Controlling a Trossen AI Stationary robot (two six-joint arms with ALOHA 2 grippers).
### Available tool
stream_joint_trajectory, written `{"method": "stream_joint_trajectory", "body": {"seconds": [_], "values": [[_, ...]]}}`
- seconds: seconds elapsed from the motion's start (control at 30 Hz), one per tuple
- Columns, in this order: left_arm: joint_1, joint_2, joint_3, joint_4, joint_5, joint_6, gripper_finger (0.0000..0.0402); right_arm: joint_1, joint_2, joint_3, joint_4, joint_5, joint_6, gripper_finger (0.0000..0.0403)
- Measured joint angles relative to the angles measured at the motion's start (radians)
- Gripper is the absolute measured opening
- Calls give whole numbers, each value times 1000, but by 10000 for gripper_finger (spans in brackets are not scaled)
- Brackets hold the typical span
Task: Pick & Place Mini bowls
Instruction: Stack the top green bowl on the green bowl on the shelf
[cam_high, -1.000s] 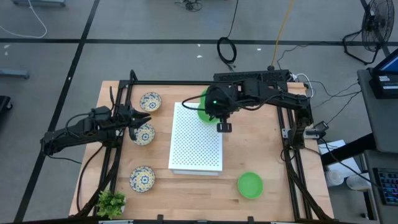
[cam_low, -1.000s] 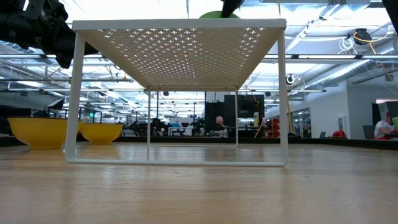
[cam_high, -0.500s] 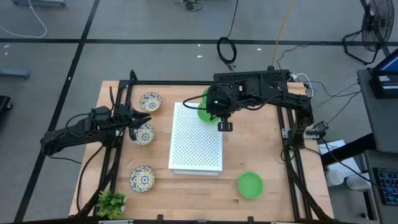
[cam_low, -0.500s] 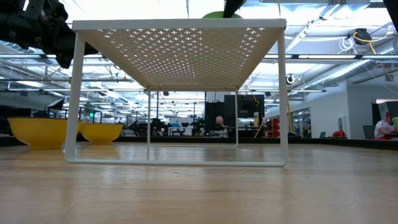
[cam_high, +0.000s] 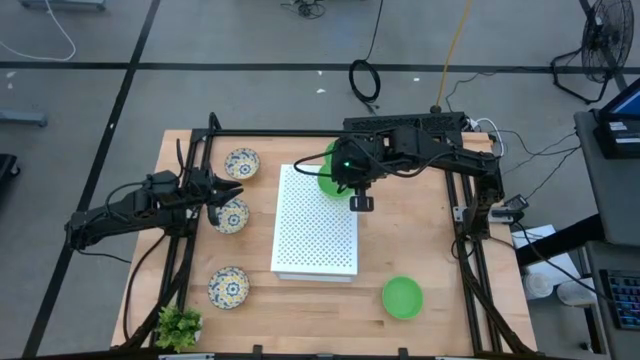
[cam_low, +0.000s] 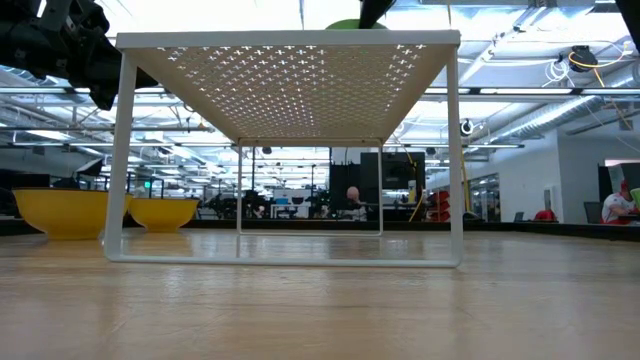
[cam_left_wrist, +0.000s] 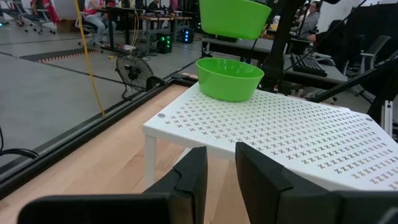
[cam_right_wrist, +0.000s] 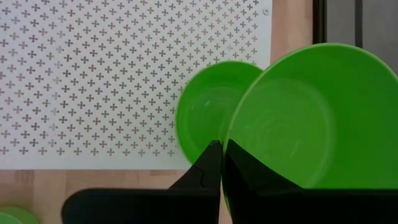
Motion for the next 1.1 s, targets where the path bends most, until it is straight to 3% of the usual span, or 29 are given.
{"method": "stream_joint_trajectory", "body": {"seconds": [1.1], "values": [[0,0,0,0,0,0,88,28,0,-211,131,-4,-2,0]]}}
